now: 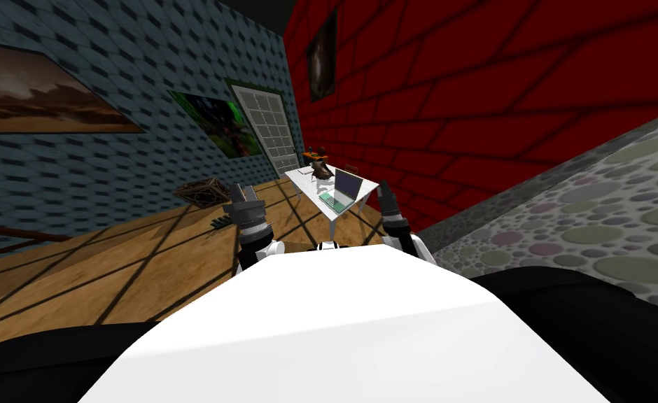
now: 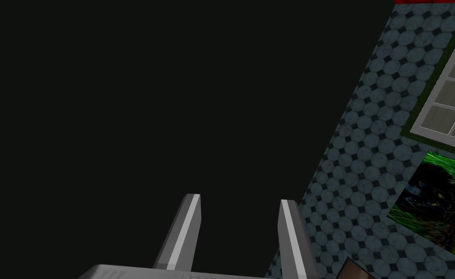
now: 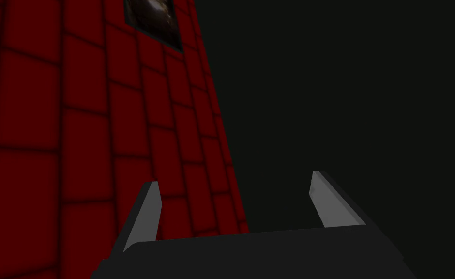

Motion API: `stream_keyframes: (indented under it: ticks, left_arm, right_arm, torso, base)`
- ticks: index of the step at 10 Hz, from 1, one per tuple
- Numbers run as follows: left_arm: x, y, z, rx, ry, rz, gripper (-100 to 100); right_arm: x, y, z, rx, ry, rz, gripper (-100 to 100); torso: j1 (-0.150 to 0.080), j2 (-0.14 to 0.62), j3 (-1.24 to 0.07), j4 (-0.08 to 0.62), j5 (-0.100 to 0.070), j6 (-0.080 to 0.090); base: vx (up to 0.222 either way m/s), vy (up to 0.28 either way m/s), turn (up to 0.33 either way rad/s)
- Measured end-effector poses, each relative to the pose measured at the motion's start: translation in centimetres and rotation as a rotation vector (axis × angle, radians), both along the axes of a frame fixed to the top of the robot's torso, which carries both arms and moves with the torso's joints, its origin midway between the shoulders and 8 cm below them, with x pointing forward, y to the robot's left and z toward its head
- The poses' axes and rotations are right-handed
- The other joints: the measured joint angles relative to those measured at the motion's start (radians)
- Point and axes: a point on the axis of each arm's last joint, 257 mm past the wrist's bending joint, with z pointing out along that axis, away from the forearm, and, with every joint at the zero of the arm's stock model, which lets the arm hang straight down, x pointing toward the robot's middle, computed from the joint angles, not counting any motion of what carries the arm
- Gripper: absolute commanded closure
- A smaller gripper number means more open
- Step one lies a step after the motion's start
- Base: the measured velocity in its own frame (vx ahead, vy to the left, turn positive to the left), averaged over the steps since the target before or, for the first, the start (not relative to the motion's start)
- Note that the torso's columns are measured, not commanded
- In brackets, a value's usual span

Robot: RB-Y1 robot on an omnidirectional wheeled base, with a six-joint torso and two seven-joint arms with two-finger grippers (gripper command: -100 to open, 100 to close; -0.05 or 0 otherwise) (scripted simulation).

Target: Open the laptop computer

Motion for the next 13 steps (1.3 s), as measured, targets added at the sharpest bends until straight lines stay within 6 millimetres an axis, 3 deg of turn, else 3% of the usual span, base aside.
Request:
stream_keyframes:
  ticks: [7,13]
  left_arm:
    - [0.0,0.0,0.0,0.000,0.000,0.000,0]
    - [0.0,0.0,0.0,0.000,0.000,0.000,0]
  right_arm:
    - [2.1,0.9,-3.4,-0.288,0.084,-0.070,-100]
    - [3.8,0.3,-6.6,-0.559,0.148,-0.146,-100]
  torso:
    - [0.000,0.000,0.000,0.000,0.000,0.000]
    - [0.000,0.000,0.000,0.000,0.000,0.000]
  base:
    - [0.014,-0.019,0.082]
    - [0.014,-0.022,0.073]
